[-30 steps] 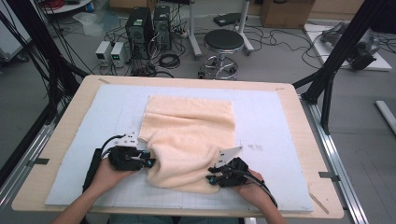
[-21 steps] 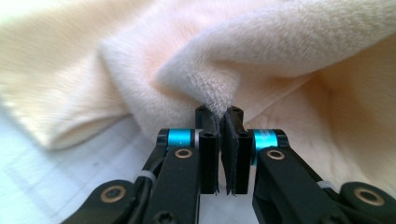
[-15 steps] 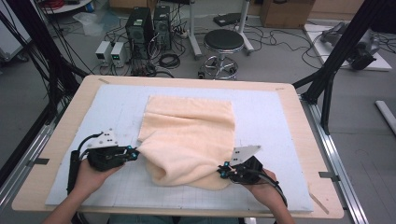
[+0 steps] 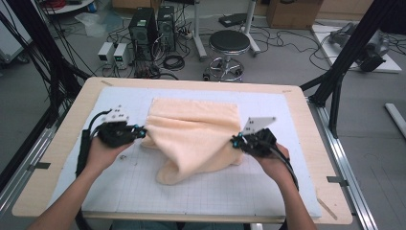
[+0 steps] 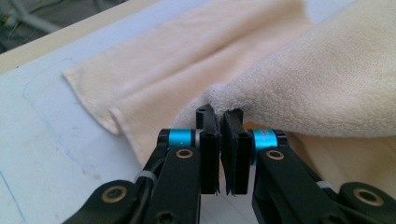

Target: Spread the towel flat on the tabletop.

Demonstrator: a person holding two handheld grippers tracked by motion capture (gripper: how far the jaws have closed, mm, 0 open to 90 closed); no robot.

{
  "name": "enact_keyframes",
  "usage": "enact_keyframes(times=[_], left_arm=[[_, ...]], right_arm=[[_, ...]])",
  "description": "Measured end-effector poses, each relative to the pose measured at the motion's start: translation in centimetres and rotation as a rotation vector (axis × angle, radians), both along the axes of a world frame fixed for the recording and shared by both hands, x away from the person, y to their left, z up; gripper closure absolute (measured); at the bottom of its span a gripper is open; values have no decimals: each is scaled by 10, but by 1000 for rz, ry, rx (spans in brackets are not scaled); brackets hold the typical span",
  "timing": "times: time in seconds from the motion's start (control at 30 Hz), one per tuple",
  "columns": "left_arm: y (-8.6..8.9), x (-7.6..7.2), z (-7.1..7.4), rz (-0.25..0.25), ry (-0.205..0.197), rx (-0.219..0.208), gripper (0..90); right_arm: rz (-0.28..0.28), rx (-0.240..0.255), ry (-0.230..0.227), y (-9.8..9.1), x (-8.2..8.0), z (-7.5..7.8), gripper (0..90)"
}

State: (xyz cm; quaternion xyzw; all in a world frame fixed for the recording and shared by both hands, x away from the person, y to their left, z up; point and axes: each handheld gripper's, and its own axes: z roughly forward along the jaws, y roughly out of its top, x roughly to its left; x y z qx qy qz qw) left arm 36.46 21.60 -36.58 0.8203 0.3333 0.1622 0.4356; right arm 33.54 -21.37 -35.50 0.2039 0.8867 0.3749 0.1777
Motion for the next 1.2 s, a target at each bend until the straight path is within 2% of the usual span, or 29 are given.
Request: enact_keyframes(times=[0.07,0.1,0.13,0.17,0.2,0.27,0.3,0.4,0.5,0.57,0.6,0.63,0.67,0.73,0.77,0.8,0.83,0.93,1.0,1.1,1.2], left_arm=[[-7,26,-11,64,62,-18,848],[-10,37,-17,83,109,-5,834],[-13,45,-22,108,141,9,795],[-15,49,-26,123,154,28,741],[-15,50,-28,121,148,45,708],[-14,45,-27,107,136,72,651],[-12,41,-26,100,119,76,636],[-6,28,-23,70,102,39,626],[-7,11,-24,21,87,24,635],[-11,1,-27,-19,89,23,635],[-13,-4,-29,-38,89,21,634],[-15,-8,-31,-55,86,18,634],[-17,-11,-32,-65,82,22,634],[-23,-16,-35,-83,82,46,630],[-25,-17,-36,-93,77,38,630],[-27,-18,-38,-102,75,30,630],[-29,-18,-40,-107,73,29,630],[-34,-13,-46,-98,81,28,630],[-38,-9,-50,-90,79,7,630],[-44,-6,-53,-88,75,-17,633],[-48,-5,-54,-90,69,-14,636]], right_arm=[[-88,-10,32,1,28,-6,836],[-121,-6,57,2,41,-12,824],[-145,-26,73,2,54,-18,794],[-178,-50,90,2,64,-25,766],[-198,-67,111,0,72,-31,750],[-206,-62,136,-6,78,-39,706],[-209,-58,137,-9,77,-39,695],[-197,-5,104,-16,65,-29,682],[-128,57,79,-15,42,-20,667],[-66,60,63,-8,24,-21,644],[-33,37,86,-3,18,-23,615],[-13,19,82,3,10,-26,616],[11,27,68,7,3,-30,618],[45,32,96,16,-6,-38,608],[65,23,96,21,-8,-43,604],[73,14,114,27,-10,-48,593],[82,-14,125,32,-10,-53,588],[94,-45,122,46,-8,-66,594],[91,-78,121,53,-5,-73,656],[98,-44,131,49,-1,-72,839],[111,7,142,38,-3,-61,854]])
